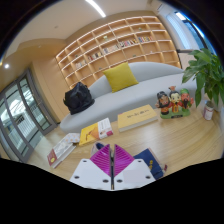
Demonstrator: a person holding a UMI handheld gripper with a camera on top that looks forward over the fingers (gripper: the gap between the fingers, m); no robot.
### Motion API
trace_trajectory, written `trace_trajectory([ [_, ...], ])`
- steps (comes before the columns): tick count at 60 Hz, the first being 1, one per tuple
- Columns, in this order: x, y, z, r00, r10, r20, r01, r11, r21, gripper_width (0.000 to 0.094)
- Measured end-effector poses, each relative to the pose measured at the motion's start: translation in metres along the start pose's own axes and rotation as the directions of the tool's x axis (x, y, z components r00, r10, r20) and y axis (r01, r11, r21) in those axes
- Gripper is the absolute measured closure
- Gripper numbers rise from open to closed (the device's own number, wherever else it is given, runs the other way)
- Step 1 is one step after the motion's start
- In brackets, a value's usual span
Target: Fold towel
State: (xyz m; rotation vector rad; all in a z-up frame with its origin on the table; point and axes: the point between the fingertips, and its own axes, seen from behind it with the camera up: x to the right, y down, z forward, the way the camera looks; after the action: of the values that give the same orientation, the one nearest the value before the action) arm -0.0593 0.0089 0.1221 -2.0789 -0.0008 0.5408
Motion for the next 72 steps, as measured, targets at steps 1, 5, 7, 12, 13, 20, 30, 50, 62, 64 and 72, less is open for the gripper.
trace_trajectory([
  [1, 0.006, 0.001, 0.000, 1.000, -0.005, -0.012, 0.005, 1.000, -0.002, 0.0921],
  [5, 0.022, 0.010, 0.000, 0.998, -0.042, -0.043, 0.041, 0.999, -0.022, 0.0921],
  [7, 0.023, 0.016, -0.001, 0.997, -0.056, -0.047, 0.054, 0.998, -0.033, 0.0921],
  [12, 0.020, 0.028, -0.004, 0.997, -0.069, -0.033, 0.067, 0.997, -0.041, 0.0917],
  [13, 0.023, 0.029, -0.004, 0.996, -0.076, -0.038, 0.074, 0.996, -0.042, 0.0914],
  [20, 0.061, 0.033, 0.005, 0.978, -0.141, -0.154, 0.135, 0.990, -0.051, 0.0913],
  [30, 0.123, 0.055, 0.018, 0.939, -0.206, -0.276, 0.182, 0.977, -0.108, 0.0912],
  [50, 0.149, 0.063, 0.017, 0.882, -0.330, -0.338, 0.306, 0.944, -0.123, 0.0716],
  [62, 0.162, 0.026, -0.032, 0.833, -0.326, -0.447, 0.333, 0.941, -0.064, 0.0178],
  [64, 0.162, 0.022, -0.041, 0.828, -0.325, -0.457, 0.338, 0.939, -0.054, 0.0134],
  [72, 0.142, 0.016, -0.082, 0.833, -0.318, -0.453, 0.342, 0.939, -0.029, 0.0089],
])
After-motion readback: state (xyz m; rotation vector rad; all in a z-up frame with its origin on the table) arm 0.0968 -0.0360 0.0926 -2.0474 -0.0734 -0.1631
